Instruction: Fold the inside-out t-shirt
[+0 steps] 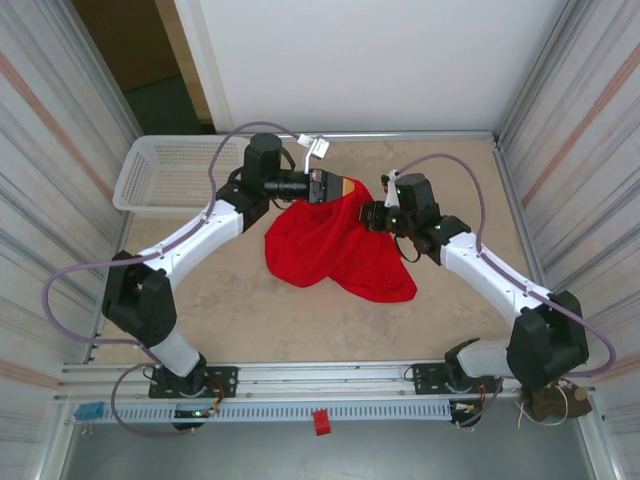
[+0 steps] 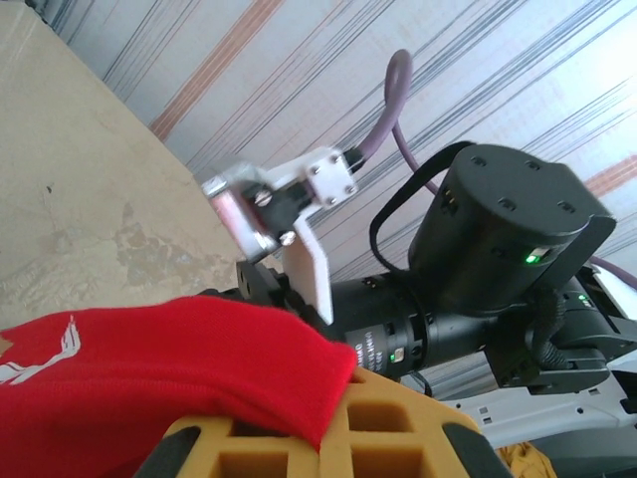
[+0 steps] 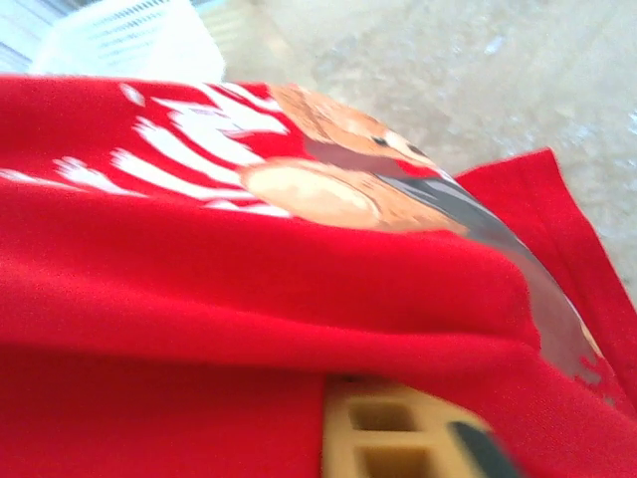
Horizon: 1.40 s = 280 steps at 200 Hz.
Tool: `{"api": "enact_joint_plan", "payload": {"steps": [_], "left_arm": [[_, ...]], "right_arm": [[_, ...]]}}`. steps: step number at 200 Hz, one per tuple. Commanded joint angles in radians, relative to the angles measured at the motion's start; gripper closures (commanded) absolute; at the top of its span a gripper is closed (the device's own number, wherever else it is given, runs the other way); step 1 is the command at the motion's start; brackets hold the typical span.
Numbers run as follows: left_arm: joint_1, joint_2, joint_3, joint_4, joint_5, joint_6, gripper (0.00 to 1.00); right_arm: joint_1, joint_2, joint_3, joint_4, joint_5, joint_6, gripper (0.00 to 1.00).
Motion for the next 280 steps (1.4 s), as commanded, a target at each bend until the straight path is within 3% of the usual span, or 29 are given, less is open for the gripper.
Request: {"api": "enact_joint_plan", "payload": {"steps": [1,43,69,81,108,138,178,230,280], "left_arm": [[0.045,-0.06,-0.029,0.079,-0.003,-0.072,1.0],[0.21,0.038,-0.052,0.086,-0.159,-0.193,1.0],[0.244,0.127,-0.007,0.066,-0.176,-0.191,0.66],[0.242,0.119,-0.018,0.056,-0.185,-0.175,0.56],[0.214,-0.021,-0.148,0.045,-0.245,-0.118,0.5],[0.071,-0.255,-0.274,-0.09,-0.488,0.057,0.4],[-0.109,-0.273,-0.304,-0.129,-0.723,0.117,0.38],[-0.149,-0.111,-0.204,-0.146,-0.731,0.205,0.37],[-0.156,-0.031,-0.171,-0.082,-0.662,0.213,0.33]], "right_arm": [[-0.022,-0.015,0.047,-0.003,-0.114,-0.068,1.0],[-0.126,-0.126,0.033,0.057,-0.498,-0.076,1.0],[-0.162,-0.143,0.016,0.17,-0.702,-0.027,1.0],[-0.17,-0.137,0.011,0.204,-0.751,-0.005,1.0],[-0.187,-0.131,-0.011,0.233,-0.747,0.019,1.0],[-0.199,-0.126,-0.04,0.273,-0.74,0.052,1.0],[-0.199,-0.126,-0.054,0.283,-0.722,0.064,1.0],[-0.199,-0.149,-0.062,0.261,-0.712,0.066,1.0],[-0.197,-0.151,-0.076,0.264,-0.704,0.074,1.0]]}}
